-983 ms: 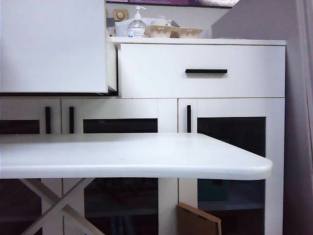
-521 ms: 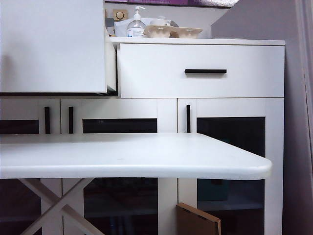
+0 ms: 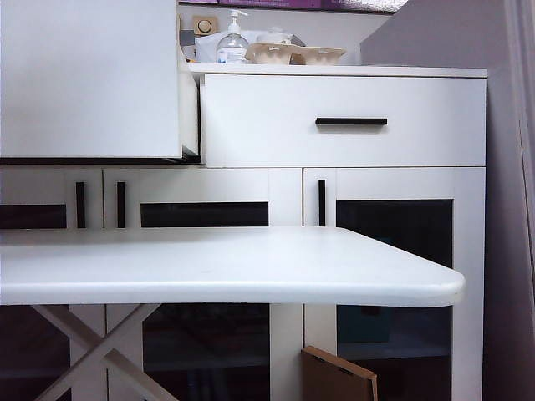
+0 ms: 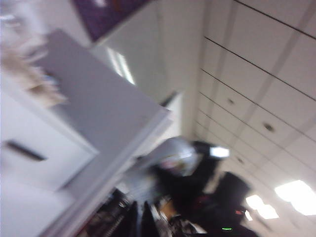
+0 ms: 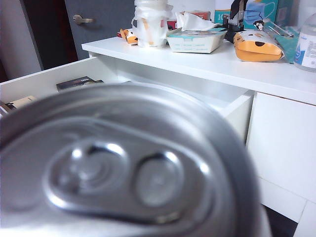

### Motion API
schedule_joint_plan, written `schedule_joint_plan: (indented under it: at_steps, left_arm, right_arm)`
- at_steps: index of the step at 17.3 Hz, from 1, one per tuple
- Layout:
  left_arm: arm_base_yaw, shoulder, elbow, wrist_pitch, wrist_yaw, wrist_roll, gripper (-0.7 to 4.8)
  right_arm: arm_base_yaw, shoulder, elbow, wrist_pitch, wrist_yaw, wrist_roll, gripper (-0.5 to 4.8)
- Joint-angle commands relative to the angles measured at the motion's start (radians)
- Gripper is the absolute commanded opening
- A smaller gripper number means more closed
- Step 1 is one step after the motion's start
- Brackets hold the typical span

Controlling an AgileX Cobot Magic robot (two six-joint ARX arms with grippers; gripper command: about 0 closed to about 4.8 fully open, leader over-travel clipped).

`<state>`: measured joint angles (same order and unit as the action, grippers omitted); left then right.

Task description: Pick up a can of beer from the white table, open the left drawer, place the beer inside the drawer, and finally close the drawer.

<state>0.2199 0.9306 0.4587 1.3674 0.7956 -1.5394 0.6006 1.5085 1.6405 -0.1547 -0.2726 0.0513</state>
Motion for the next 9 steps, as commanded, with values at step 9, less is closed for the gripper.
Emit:
schedule_joint_plan:
  at_steps: [9]
  left_arm:
    - [-0.001, 0.061, 0.836, -1.301, 0.212, 0.883, -0.06]
  right_arm:
    - [0.024, -0.009, 0.011, 0.223, -0.018, 0.0, 1.16]
